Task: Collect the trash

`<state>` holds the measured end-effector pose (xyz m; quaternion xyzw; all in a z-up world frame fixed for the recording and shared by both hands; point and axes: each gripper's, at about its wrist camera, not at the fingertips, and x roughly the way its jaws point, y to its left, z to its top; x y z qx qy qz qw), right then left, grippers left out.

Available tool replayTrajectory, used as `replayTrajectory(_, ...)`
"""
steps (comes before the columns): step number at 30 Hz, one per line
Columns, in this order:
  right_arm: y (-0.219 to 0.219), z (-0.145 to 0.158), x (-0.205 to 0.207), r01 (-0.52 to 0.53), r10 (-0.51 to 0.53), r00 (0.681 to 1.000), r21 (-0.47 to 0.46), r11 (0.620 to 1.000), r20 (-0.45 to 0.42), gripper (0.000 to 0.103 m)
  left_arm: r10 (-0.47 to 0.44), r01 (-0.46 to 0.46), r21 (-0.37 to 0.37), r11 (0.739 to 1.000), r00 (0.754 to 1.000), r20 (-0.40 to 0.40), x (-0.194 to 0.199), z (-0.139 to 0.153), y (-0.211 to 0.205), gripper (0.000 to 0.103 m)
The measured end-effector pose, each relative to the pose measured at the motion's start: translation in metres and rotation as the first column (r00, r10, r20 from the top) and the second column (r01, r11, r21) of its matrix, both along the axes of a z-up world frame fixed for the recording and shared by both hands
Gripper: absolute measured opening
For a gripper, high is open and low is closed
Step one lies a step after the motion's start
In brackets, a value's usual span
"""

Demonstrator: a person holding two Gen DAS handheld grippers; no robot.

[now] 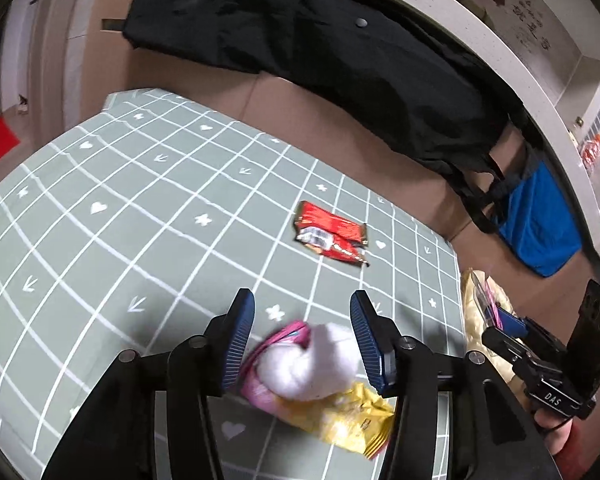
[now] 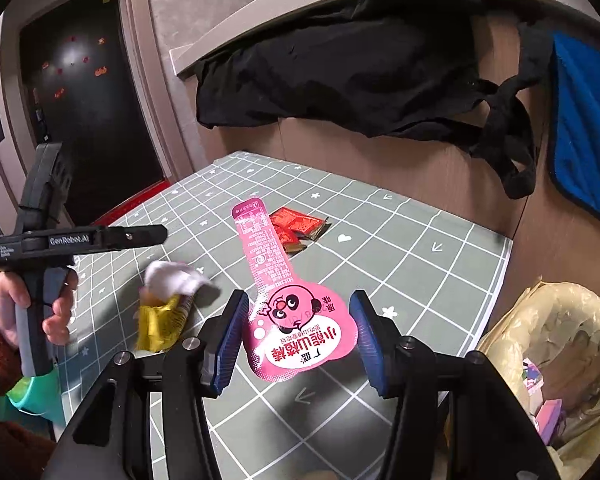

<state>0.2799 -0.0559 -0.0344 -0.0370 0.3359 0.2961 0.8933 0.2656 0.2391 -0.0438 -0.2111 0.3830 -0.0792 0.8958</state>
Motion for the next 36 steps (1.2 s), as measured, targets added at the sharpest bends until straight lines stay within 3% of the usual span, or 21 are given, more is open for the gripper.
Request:
replayTrajectory(4,0.004,-0.004,0.000,-0.010,0.010,1.000,-0.008,1.000,-0.009,0.049,-0.049,0.049,0.117,0.992,0.999,0.002,-0.012,0.002,-0.011,0.051)
replayTrajectory(8,0.007,-0.007,0.000,-0.017,0.017,1.000,-0.007,1.000,-0.020,0.050,-0.066,0.066,0.242,0.968,0.998,-0.008,-0.017,-0.005,-0.029,0.051)
replayTrajectory(11,0.010,-0.008,-0.001,-0.021,0.021,0.999,-0.007,1.000,-0.024,0.050,-0.025,0.033,0.202,0.979,0.999,-0.044,-0.007,-0.017,-0.028,0.050)
replayTrajectory(12,0.010,-0.008,-0.001,-0.023,0.023,0.999,-0.007,1.000,-0.023,0.050,-0.017,0.026,0.188,0.982,0.999,-0.050,-0.005,-0.019,-0.028,0.042)
replayTrajectory(13,0.011,-0.007,-0.002,-0.024,0.024,0.999,-0.007,1.000,-0.022,0.050,-0.009,0.020,0.180,0.983,0.998,-0.062,-0.001,-0.021,-0.028,0.023)
replayTrajectory(15,0.012,-0.006,-0.004,-0.022,0.022,1.000,-0.007,1.000,-0.015,0.050,0.000,0.010,0.200,0.980,0.999,-0.050,-0.001,-0.018,-0.030,0.015)
replayTrajectory(16,0.011,-0.004,-0.005,-0.021,0.021,1.000,-0.006,1.000,-0.010,0.050,0.012,-0.008,0.199,0.980,1.000,-0.019,-0.003,-0.010,-0.029,0.003)
replayTrajectory(22,0.004,0.007,-0.003,-0.003,0.003,1.000,0.032,0.999,0.007,0.050,0.064,-0.083,0.161,0.983,0.991,0.122,-0.013,0.036,-0.016,0.002)
replayTrajectory(27,0.002,0.005,-0.001,-0.003,0.004,1.000,0.056,0.998,-0.006,0.050,0.063,-0.083,0.163,0.983,0.990,0.130,-0.013,0.045,-0.012,0.002)
replayTrajectory(30,0.002,0.001,-0.003,-0.009,0.010,1.000,0.050,0.999,-0.014,0.050,0.062,-0.072,0.103,0.992,0.993,0.096,-0.011,0.035,-0.005,0.008)
replayTrajectory(32,0.002,0.000,-0.003,-0.012,0.013,1.000,0.048,0.999,-0.020,0.050,0.069,-0.075,0.074,0.994,0.995,0.078,-0.011,0.027,-0.002,0.030)
replayTrajectory(33,0.002,-0.001,-0.003,-0.013,0.014,1.000,0.046,0.999,-0.023,0.050,0.072,-0.076,0.065,0.995,0.995,0.063,-0.011,0.022,-0.002,0.049)
replayTrajectory(36,0.003,-0.003,-0.003,-0.014,0.015,0.999,0.040,0.999,-0.028,0.050,0.073,-0.073,0.052,0.996,0.997,0.013,-0.006,0.006,0.000,0.054)
